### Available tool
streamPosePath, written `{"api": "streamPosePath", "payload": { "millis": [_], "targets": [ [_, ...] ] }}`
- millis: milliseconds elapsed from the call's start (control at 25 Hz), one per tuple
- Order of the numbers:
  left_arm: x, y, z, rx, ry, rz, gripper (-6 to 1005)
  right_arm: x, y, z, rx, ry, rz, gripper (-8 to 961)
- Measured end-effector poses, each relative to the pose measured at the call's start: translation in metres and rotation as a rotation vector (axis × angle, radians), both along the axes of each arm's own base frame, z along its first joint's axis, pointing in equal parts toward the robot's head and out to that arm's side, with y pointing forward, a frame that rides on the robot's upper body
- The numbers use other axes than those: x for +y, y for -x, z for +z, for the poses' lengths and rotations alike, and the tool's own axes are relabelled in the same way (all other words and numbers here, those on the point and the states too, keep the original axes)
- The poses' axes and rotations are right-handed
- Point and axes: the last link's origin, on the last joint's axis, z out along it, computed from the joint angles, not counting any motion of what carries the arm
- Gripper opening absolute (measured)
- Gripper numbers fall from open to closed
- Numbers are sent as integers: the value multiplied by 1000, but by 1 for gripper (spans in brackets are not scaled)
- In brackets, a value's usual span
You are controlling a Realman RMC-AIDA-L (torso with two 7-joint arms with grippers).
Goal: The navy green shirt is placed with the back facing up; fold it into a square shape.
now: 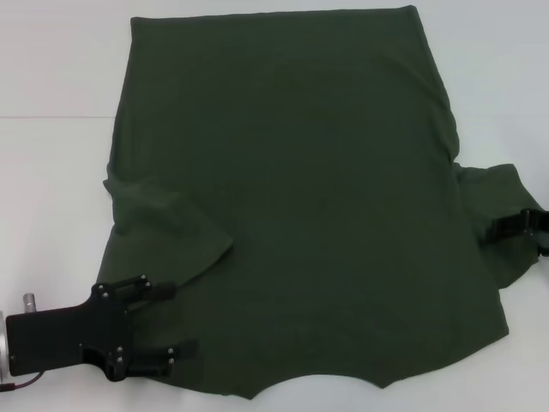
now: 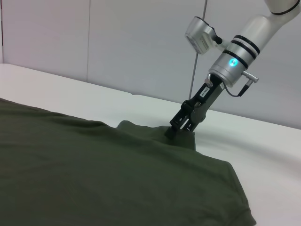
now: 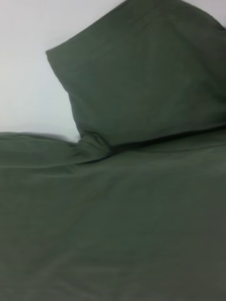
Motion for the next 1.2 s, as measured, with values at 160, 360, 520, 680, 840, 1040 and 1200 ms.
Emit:
{"api": "streamPosePath", "payload": {
  "millis": [160, 360, 520, 680, 840, 1040, 1200],
  "targets": [
    [0, 0, 0, 0, -2, -1, 884, 0, 1, -1, -23, 20, 13, 704],
    [1, -1, 0, 0, -3, -2, 884, 1, 3, -2, -36, 28, 20, 595],
    [1, -1, 0, 0, -4, -2, 884, 2, 3, -1, -41, 25, 24, 508],
    [2, -1, 1, 0, -7, -2, 884, 3, 3, 1, -47, 22, 30, 368],
    [3, -1, 1, -4, -11, 0, 884, 3, 2, 2, -57, 27, 33, 188],
    [3, -2, 1, -6, -11, 2, 884, 2, -1, 6, -68, 18, 34, 20],
    [3, -1, 2, -10, -14, 8, 884, 1, -5, 17, -81, -7, 36, 20]
  ]
}}
